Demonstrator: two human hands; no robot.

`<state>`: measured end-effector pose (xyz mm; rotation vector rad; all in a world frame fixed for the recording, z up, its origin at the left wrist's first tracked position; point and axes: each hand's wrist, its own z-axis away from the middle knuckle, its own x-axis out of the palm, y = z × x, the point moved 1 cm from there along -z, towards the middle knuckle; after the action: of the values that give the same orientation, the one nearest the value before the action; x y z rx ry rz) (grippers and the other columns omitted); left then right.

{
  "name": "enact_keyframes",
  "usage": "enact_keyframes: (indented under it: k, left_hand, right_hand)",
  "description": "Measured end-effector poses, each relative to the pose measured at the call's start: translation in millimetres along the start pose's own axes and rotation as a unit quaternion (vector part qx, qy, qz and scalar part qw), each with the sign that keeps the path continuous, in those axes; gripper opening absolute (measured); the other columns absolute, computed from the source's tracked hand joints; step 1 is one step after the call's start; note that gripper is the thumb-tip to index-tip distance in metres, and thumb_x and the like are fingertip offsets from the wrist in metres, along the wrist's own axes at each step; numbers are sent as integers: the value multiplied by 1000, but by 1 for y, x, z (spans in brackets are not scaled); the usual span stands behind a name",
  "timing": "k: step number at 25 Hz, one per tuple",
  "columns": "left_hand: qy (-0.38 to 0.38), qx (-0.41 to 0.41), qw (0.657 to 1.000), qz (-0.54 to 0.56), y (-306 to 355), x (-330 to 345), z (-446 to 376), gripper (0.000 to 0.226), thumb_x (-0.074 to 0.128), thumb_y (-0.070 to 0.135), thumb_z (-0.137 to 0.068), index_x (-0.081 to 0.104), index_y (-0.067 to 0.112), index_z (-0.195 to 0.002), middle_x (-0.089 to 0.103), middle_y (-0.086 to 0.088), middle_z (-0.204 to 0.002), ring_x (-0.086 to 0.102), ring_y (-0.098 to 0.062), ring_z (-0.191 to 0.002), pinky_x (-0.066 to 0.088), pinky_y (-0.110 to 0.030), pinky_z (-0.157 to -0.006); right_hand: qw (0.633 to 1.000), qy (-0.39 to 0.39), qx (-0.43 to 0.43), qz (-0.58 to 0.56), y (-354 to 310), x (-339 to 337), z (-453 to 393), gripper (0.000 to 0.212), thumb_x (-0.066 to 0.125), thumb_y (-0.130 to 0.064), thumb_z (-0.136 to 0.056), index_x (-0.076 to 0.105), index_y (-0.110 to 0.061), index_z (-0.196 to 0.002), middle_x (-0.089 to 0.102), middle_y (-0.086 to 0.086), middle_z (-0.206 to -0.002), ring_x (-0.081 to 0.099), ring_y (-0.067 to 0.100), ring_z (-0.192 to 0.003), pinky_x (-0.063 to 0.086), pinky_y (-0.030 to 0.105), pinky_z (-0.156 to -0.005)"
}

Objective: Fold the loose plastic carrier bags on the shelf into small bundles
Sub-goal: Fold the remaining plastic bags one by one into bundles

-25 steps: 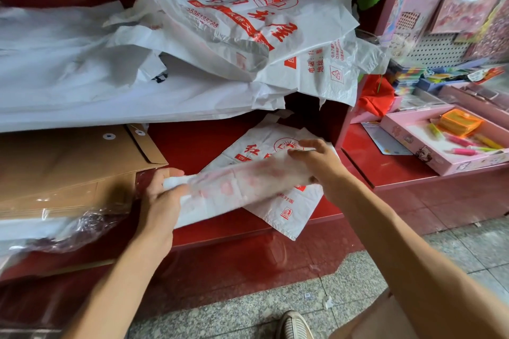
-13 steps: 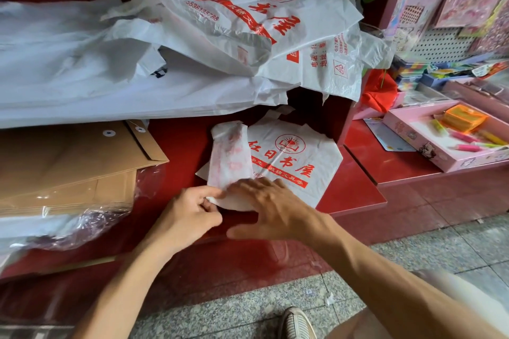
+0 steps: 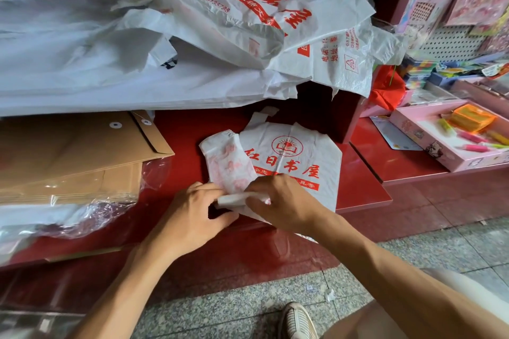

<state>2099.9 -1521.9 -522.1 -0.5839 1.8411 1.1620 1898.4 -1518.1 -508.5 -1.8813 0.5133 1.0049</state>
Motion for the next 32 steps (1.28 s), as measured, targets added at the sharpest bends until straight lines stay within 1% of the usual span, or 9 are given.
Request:
enact_keyframes:
  k: [3,6,12,15,20,24,29,31,32]
  left_hand:
    - [59,-108,987,102,3,5,-2,32,67,40,-88,61,25,-59,61,11,-65,56,-5,-61,41,-24,-56]
    - [123,-163,975,86,6,9,-4,55,67,37,-88,39,12,-48,33,1,-44,32,-15,-42,25,-32,-48]
    - [196,-172,962,79,4,13,-5,21,70,23,-86,49,23,-86,63,10,-58,59,-12,-54,43,-33,-61]
    - [193,-141,970,50,0,15,-4,19,64,19,-90,51,29,-100,64,8,-65,58,-13,-58,45,-35,-68]
    - [141,-134,976,97,1,12,-7,17,62,12,-90,67,28,-92,67,6,-70,63,-18,-68,48,-33,-73]
    - [68,-146,981,107,1,10,-4,26,56,13,-94,73,33,-93,73,11,-84,67,-13,-83,51,-36,-86]
    - [24,-222,965,135,-1,0,-5,27,56,22,-93,65,46,-84,73,7,-104,66,-16,-104,49,-37,-97]
    - [12,-203,978,53,2,-2,-1,8,61,38,-90,66,40,-95,70,9,-106,63,-17,-109,45,-38,-99]
    - [1,-171,985,-21,5,-3,2,25,63,51,-85,65,37,-106,65,11,-108,59,-17,-109,43,-38,-97]
  right_hand:
    - [994,44,81,-56,5,0,-7,14,59,-19,-91,69,-13,-98,63,-7,-79,57,12,-67,38,18,-54]
    - [988,64,133,-47,13,9,-14,19,61,-21,-90,67,-16,-107,68,-2,-89,61,16,-74,44,20,-59]
    - [968,68,156,183,3,11,-17,41,55,-32,-93,43,-18,-130,52,3,-121,55,27,-103,49,38,-73]
    - [949,-4,193,249,1,13,-8,39,41,-41,-97,42,-17,-129,49,5,-127,47,31,-116,43,46,-91]
    - [974,-45,166,148,33,19,-14,49,30,-40,-102,34,-22,-148,34,-4,-154,25,19,-144,15,39,-119]
    - [989,-14,135,59,43,15,-18,74,24,-64,-91,32,-22,-150,31,1,-158,22,20,-147,16,40,-121]
    - [988,-100,-6,115,25,17,-12,76,56,-65,-85,32,-32,-150,34,-7,-155,26,15,-143,16,41,-117]
    - [990,-86,19,107,29,18,-16,74,62,-61,-80,40,-32,-144,46,-8,-146,37,17,-134,25,43,-115]
    - [993,-74,32,88,30,18,-18,70,63,-55,-78,45,-30,-140,52,-7,-138,44,18,-127,31,43,-110]
